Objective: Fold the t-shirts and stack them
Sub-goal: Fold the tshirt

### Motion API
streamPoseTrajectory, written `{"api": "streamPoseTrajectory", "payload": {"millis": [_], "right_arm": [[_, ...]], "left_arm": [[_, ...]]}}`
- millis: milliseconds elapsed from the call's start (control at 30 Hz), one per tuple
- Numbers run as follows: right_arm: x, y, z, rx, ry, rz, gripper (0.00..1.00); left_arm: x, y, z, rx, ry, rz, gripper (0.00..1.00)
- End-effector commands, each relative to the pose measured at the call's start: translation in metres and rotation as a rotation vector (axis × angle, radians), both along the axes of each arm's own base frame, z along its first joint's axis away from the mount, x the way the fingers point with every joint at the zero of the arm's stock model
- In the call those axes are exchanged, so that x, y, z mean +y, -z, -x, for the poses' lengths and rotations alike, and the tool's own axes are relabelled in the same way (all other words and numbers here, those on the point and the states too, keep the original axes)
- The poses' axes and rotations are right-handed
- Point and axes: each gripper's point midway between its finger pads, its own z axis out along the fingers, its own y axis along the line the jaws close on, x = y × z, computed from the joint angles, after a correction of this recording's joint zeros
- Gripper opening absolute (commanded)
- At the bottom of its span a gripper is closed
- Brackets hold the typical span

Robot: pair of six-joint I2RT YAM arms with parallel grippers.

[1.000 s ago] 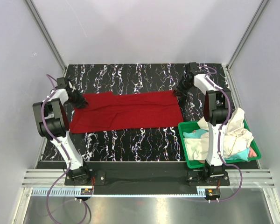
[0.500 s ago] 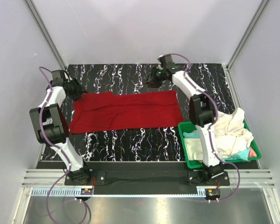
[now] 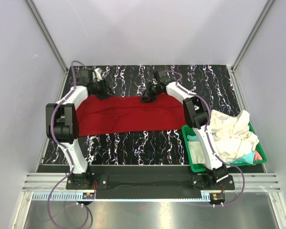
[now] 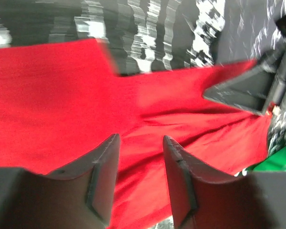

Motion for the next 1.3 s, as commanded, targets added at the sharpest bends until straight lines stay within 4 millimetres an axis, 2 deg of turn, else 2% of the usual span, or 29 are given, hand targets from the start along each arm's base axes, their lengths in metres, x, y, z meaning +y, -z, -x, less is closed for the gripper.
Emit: {"api": "streamPoseTrajectory", "payload": {"millis": [0, 33, 100, 167, 200, 233, 267, 300, 367, 400, 467, 500, 533, 567, 600, 633, 733, 833, 933, 967, 1267], "right_arm": [[-0.014, -0.049, -0.006, -0.047, 0.04, -0.007, 0.29], [-0.021, -0.049, -0.006, -0.039, 0.053, 0.007, 0.28], [-0.039, -0.046, -0.007, -0.027, 0.066, 0.045, 0.26], [-0.052, -0.046, -0.008, -0.031, 0.077, 0.075, 0.2], [-0.062, -0.044, -0.007, -0.028, 0.074, 0.098, 0.18], [-0.067, -0.043, -0.007, -0.029, 0.074, 0.111, 0.14], [-0.072, -0.044, -0.009, -0.035, 0.078, 0.122, 0.13], [-0.078, -0.041, -0.009, -0.031, 0.079, 0.136, 0.12], [-0.084, -0.038, -0.007, -0.022, 0.083, 0.143, 0.1], [-0.085, -0.037, -0.009, -0.025, 0.089, 0.138, 0.09], [-0.09, -0.032, -0.008, -0.013, 0.096, 0.14, 0.08], [-0.09, -0.031, -0.008, -0.011, 0.093, 0.139, 0.08], [-0.091, -0.029, -0.009, -0.008, 0.095, 0.139, 0.08], [-0.091, -0.028, -0.009, -0.004, 0.094, 0.139, 0.08], [-0.091, -0.026, -0.008, 0.001, 0.094, 0.139, 0.08], [-0.092, -0.024, -0.008, 0.006, 0.096, 0.139, 0.08], [-0.093, -0.019, -0.006, 0.024, 0.104, 0.137, 0.08], [-0.095, -0.015, -0.007, 0.036, 0.111, 0.133, 0.08], [-0.098, -0.015, -0.009, 0.036, 0.118, 0.133, 0.08], [-0.1, -0.014, -0.01, 0.038, 0.122, 0.134, 0.08], [-0.109, -0.009, -0.012, 0.048, 0.123, 0.149, 0.08]], "left_arm": [[-0.027, -0.03, -0.023, -0.157, 0.075, -0.105, 0.41], [-0.044, -0.031, -0.026, -0.176, 0.102, -0.127, 0.37], [-0.045, -0.012, -0.031, -0.138, 0.072, -0.208, 0.25], [-0.057, -0.012, -0.036, -0.126, 0.088, -0.255, 0.2], [-0.053, 0.002, -0.042, -0.101, 0.068, -0.32, 0.18], [-0.053, 0.004, -0.044, -0.102, 0.08, -0.362, 0.18], [-0.062, -0.003, -0.049, -0.124, 0.093, -0.386, 0.17], [-0.057, 0.008, -0.048, -0.091, 0.079, -0.443, 0.17], [-0.062, 0.012, -0.049, -0.086, 0.085, -0.473, 0.17], [-0.065, 0.011, -0.051, -0.089, 0.089, -0.475, 0.17], [-0.068, 0.023, -0.049, -0.064, 0.099, -0.498, 0.17], [-0.071, 0.02, -0.052, -0.069, 0.103, -0.504, 0.17], [-0.073, 0.034, -0.051, -0.037, 0.115, -0.527, 0.17], [-0.07, 0.041, -0.042, 0.014, 0.126, -0.554, 0.16], [-0.071, 0.04, -0.045, 0.019, 0.125, -0.569, 0.16], [-0.073, 0.048, -0.042, 0.042, 0.14, -0.581, 0.15], [-0.07, 0.058, -0.026, 0.1, 0.151, -0.618, 0.15], [-0.065, 0.063, -0.014, 0.14, 0.143, -0.645, 0.13], [-0.057, 0.067, -0.004, 0.177, 0.127, -0.676, 0.13], [-0.057, 0.062, -0.002, 0.164, 0.128, -0.676, 0.13], [-0.054, 0.052, 0.003, 0.164, 0.116, -0.7, 0.14]]}}
